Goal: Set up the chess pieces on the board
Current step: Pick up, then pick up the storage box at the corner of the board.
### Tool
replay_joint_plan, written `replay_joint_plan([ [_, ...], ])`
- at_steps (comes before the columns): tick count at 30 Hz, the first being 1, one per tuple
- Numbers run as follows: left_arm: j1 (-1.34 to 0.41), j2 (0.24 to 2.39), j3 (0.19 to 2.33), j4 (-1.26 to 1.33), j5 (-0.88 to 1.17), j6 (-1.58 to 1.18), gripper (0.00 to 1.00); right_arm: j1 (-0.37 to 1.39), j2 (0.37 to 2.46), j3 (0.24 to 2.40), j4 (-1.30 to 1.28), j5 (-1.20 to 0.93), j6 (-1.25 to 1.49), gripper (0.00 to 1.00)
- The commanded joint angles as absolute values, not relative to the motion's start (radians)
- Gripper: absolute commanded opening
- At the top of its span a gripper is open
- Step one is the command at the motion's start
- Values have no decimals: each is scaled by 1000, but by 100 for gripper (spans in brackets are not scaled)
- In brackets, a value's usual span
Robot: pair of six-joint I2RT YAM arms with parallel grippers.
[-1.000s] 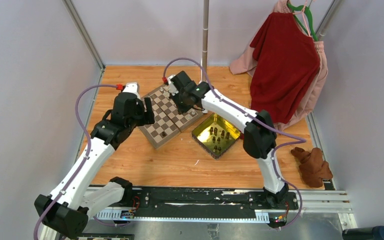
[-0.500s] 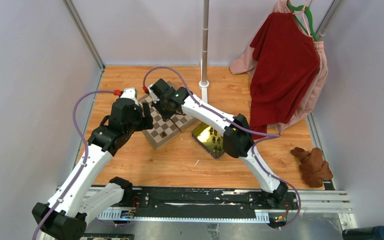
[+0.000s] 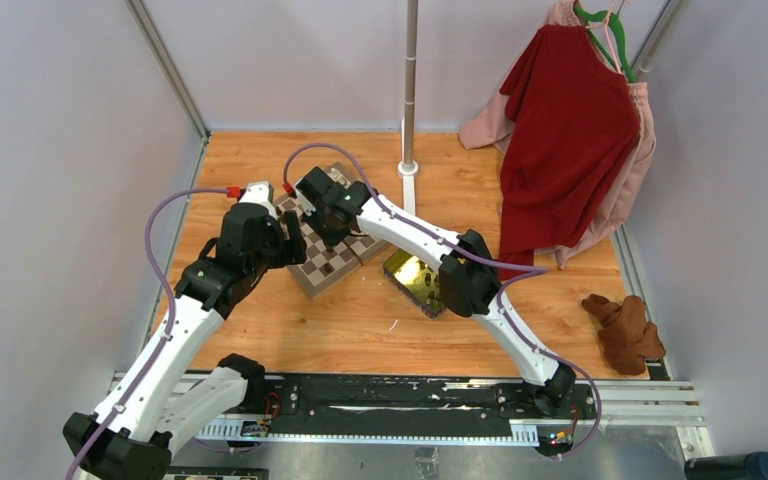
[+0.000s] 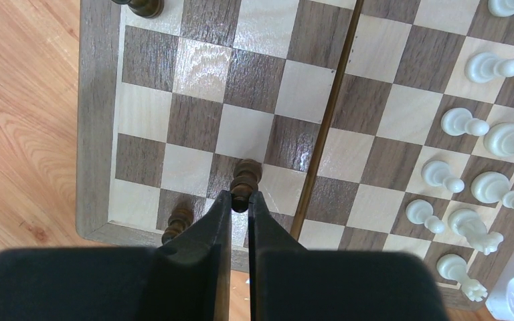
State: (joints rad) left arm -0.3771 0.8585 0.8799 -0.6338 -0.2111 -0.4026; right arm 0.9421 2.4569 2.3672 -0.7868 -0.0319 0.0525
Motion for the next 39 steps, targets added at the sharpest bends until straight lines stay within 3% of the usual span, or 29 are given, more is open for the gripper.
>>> replay_joint_plan([
  [1, -387, 834, 860, -629, -205, -413, 79, 960, 2480, 2401, -831, -13, 55, 12],
  [9, -387, 815, 857, -633, -220, -429, 79, 962, 2432, 2378, -816, -17, 41, 29],
  [30, -386, 844, 927, -670, -244, -407, 80, 951, 2190, 2180, -675, -59, 5, 32],
  [39, -387, 923, 821, -468, -154, -355, 79, 836, 1888, 1778, -460, -1, 35, 32],
])
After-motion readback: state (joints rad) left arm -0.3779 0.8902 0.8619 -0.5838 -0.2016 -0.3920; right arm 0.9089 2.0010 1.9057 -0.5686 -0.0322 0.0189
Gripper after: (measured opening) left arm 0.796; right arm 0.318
